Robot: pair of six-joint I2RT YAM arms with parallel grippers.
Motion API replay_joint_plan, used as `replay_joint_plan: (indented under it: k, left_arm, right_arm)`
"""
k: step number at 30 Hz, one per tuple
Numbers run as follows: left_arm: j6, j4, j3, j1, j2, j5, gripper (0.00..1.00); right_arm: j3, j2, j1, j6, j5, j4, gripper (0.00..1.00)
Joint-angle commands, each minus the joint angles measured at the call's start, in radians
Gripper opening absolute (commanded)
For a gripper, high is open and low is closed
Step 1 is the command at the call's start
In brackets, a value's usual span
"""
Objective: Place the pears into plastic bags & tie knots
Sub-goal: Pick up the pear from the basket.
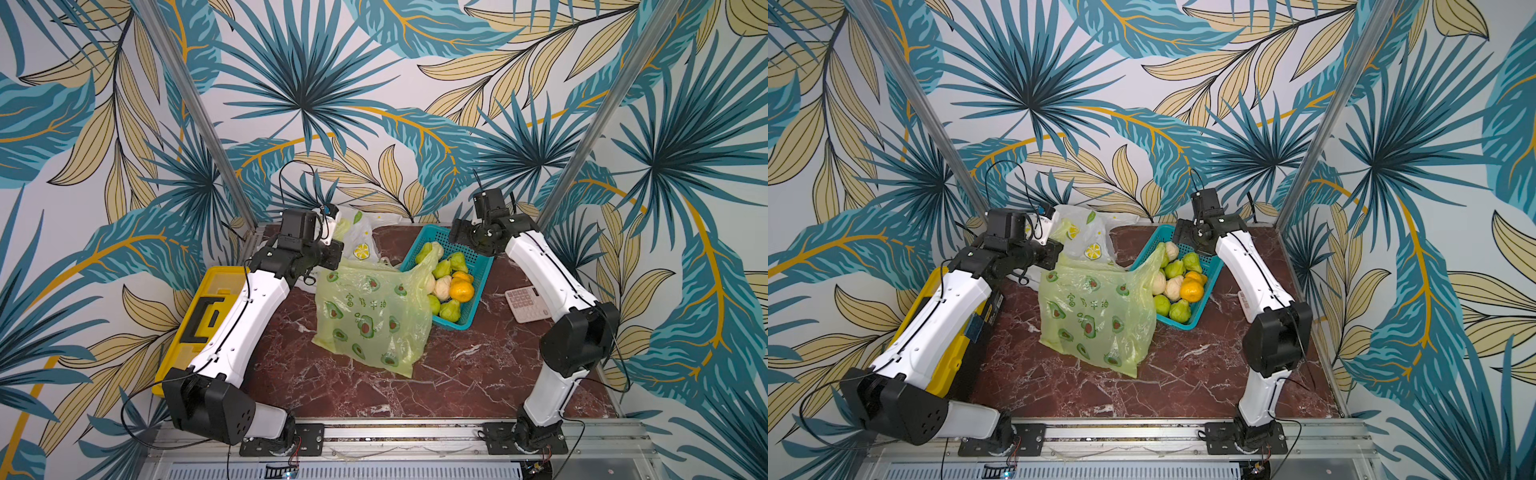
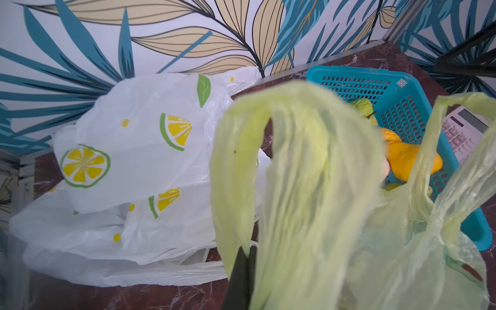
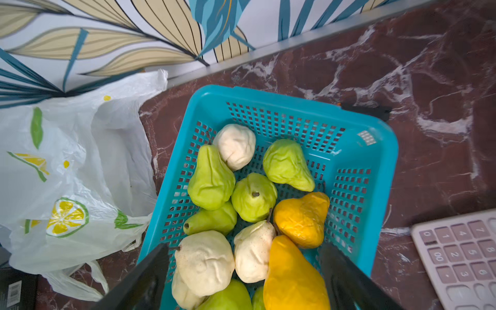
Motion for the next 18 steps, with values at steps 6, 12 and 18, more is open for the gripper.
replay_joint_plan:
  k: [6,12,18]
  left_arm:
    - [0.068,0.035,0.056,0.039,-0.026,0.115,0.05]
    - [0.023,0.061,0.057,0.038,0.007,0.216,0.06]
    - [-0.032,0.110,0.015,0.037,0.009,0.244,0.07]
  right_arm:
    - [-0.011,0.168,0.005,0.030,-0.055,0.003,0.86]
    - [0.040,0.274,0.005,0.027,-0.035,0.017,0.67]
    - [0.065,0.310,0.004,0.020,-0.031,0.028,0.34]
